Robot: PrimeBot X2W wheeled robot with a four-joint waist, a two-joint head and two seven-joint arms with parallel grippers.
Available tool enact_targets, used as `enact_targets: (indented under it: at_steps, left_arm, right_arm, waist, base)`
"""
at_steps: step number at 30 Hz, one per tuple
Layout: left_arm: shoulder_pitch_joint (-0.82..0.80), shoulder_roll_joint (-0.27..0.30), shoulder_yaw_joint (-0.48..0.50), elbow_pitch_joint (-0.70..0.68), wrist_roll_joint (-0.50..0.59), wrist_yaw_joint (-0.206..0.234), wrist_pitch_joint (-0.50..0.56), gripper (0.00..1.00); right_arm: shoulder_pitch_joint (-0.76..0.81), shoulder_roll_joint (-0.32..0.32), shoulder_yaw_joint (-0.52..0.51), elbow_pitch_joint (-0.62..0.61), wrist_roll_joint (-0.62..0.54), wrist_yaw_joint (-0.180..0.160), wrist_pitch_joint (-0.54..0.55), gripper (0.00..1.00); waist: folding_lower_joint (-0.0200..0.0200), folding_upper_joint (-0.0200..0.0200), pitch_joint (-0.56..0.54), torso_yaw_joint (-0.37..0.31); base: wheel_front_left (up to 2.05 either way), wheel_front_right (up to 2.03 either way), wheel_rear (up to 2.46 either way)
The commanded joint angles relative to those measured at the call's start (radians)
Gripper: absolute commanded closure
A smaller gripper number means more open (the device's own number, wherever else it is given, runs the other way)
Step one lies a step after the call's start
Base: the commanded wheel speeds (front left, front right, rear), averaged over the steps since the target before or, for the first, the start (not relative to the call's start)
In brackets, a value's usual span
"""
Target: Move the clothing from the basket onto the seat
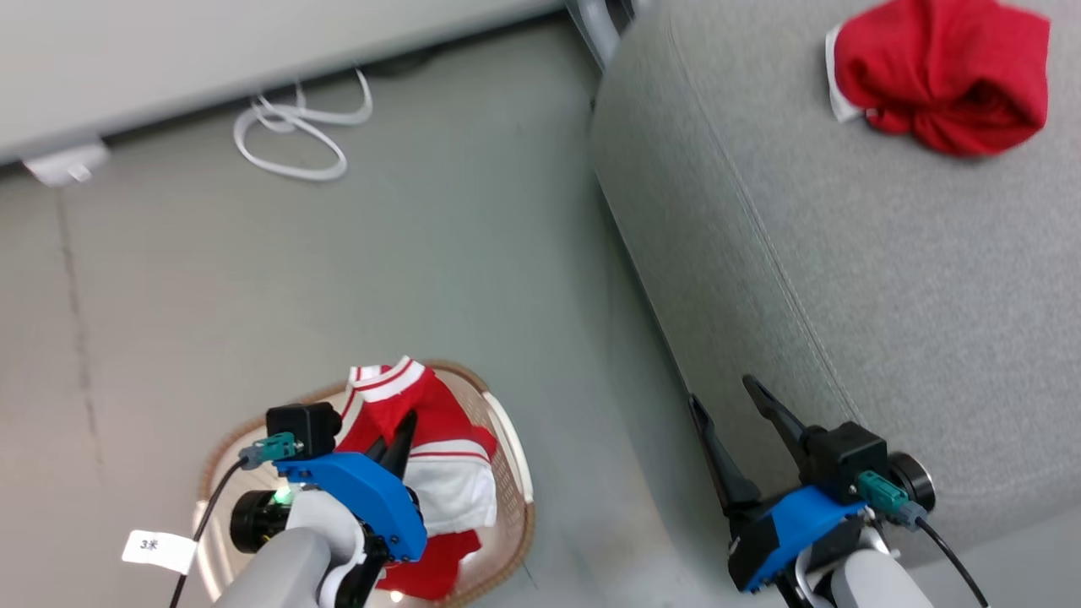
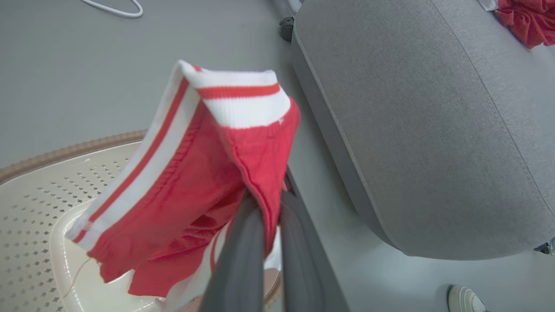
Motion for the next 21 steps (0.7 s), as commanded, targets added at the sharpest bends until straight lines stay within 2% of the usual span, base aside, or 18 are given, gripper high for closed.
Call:
enact_targets:
  at_steps: [1,10,21]
  left_arm:
    - [0.009,-0.001,-0.009,-0.009,-0.004,-0.007,-0.010,1.00]
    - [0.014,0.003,-0.058,-0.084,-0.015,-0.007,-0.055,1.00]
    - [-0.116,-0.009,-0.119,-0.214,0.029,-0.007,-0.031,1.00]
  right_arm:
    - [0.019,-0.002,-0.008,-0.001,-0.007,0.000,0.008,0.00]
    - [0.127,-0.002,-0.049,-0.051,-0.040,0.000,0.087,0.00]
    - [0.186,-0.002,-0.024,-0.112,-0.025,0.000,0.142,0.00]
  waist:
    - [0.0003,-0.0001,-0.117,0.067]
    - [0.0003,-0.0001,-0.268,0.133]
    - [0.0003,-0.0001,-0.332,0.197]
  base:
    - [0.00,0.00,0.00]
    - [0.00,0.00,0.00]
    - [0.00,0.00,0.00]
